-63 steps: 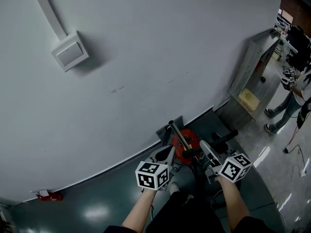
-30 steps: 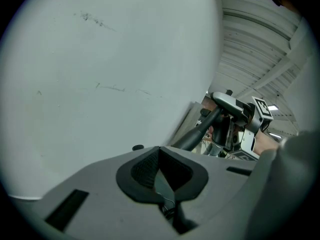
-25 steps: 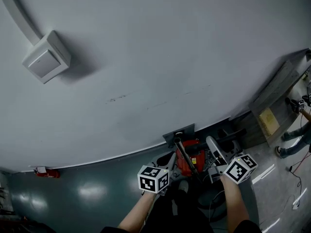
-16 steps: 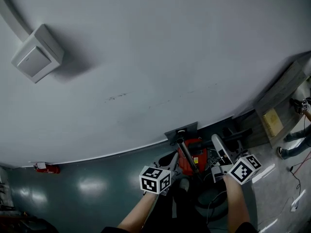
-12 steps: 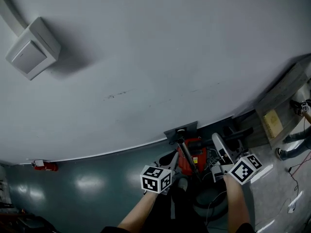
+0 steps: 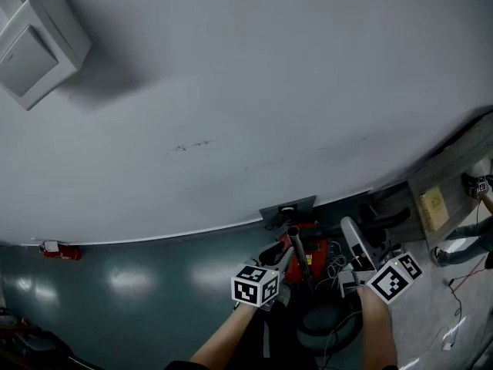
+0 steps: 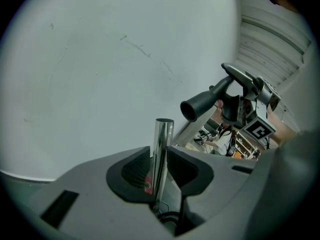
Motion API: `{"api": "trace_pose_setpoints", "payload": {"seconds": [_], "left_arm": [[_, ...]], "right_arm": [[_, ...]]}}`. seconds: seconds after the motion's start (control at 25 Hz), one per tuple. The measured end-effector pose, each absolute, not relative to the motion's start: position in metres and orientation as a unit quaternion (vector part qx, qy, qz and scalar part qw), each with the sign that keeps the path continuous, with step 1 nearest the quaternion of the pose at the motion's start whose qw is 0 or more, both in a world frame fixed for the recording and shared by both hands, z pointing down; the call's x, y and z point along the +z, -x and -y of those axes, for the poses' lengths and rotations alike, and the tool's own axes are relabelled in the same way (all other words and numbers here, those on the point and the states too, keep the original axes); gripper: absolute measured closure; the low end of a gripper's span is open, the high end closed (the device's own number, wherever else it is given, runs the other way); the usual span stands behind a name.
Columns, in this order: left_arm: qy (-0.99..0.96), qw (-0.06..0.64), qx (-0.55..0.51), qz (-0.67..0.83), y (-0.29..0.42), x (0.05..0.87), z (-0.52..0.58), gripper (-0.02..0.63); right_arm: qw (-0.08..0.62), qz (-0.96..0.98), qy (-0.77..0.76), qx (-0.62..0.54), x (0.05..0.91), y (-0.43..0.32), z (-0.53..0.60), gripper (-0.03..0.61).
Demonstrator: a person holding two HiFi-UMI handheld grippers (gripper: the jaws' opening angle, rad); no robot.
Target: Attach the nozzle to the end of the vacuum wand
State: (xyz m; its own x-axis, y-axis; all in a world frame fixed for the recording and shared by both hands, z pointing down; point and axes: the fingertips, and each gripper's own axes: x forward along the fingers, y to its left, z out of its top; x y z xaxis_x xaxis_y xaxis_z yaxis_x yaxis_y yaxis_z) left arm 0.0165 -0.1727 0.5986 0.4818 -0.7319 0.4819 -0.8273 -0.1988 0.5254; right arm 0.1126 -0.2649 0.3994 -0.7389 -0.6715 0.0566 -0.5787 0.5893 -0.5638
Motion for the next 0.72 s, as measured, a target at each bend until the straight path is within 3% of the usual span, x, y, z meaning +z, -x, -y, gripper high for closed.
{"api": "trace_pose_setpoints", "payload": {"seconds": [0.28, 0.72], "left_arm": [[-0.790, 0.386, 0.080, 0.470, -0.037, 0.623, 0.182, 0.419], [-0.798, 0.381, 0.075, 0.460, -0.052, 0.636, 0.195, 0.415]], "right_arm": [[0.065, -0.893, 0.344, -0.282, 0.404, -0.099, 0.270, 0.238], [0.021, -0.905, 0.331, -0.266, 0.416, -0.076, 0.273, 0.238]]}}
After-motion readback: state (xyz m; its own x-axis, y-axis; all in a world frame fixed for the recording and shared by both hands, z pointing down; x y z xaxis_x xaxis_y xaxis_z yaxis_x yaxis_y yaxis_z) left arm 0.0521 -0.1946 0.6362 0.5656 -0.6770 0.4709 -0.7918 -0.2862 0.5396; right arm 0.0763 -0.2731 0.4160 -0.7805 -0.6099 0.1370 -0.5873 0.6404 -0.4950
